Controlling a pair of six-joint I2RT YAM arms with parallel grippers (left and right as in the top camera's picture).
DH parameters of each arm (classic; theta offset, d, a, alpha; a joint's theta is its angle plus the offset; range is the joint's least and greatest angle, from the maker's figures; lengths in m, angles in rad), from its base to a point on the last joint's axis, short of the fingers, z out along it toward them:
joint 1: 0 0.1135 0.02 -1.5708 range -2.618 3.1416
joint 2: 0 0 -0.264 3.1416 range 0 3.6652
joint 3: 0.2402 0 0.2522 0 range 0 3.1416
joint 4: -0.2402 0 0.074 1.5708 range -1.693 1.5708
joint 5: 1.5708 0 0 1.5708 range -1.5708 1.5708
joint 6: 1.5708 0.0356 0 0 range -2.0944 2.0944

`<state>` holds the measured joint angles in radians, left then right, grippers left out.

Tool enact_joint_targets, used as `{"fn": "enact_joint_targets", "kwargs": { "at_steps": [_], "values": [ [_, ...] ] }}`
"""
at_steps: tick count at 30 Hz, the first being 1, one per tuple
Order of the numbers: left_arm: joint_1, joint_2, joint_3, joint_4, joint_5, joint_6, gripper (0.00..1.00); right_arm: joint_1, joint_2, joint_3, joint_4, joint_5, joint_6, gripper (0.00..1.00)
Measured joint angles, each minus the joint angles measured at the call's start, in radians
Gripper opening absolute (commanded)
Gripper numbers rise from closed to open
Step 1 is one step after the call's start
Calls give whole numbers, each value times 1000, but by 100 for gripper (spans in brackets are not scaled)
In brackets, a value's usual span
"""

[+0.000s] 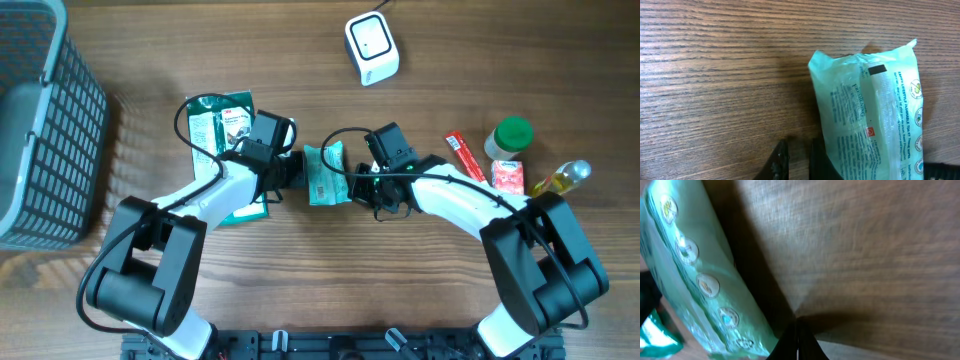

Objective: Scan the item barcode

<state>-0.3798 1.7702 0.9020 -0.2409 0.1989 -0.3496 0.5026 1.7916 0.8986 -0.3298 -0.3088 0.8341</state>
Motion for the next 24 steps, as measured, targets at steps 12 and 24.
{"fn": "enact_joint_targets", "kwargs": {
  "at_steps": [12,24],
  "values": [
    [0,0,0,3,0,0,10,165,4,-12,58,-49,41,13],
    [0,0,0,22,-26,-4,31,170,-10,-6,35,-46,59,33]
  ]
}}
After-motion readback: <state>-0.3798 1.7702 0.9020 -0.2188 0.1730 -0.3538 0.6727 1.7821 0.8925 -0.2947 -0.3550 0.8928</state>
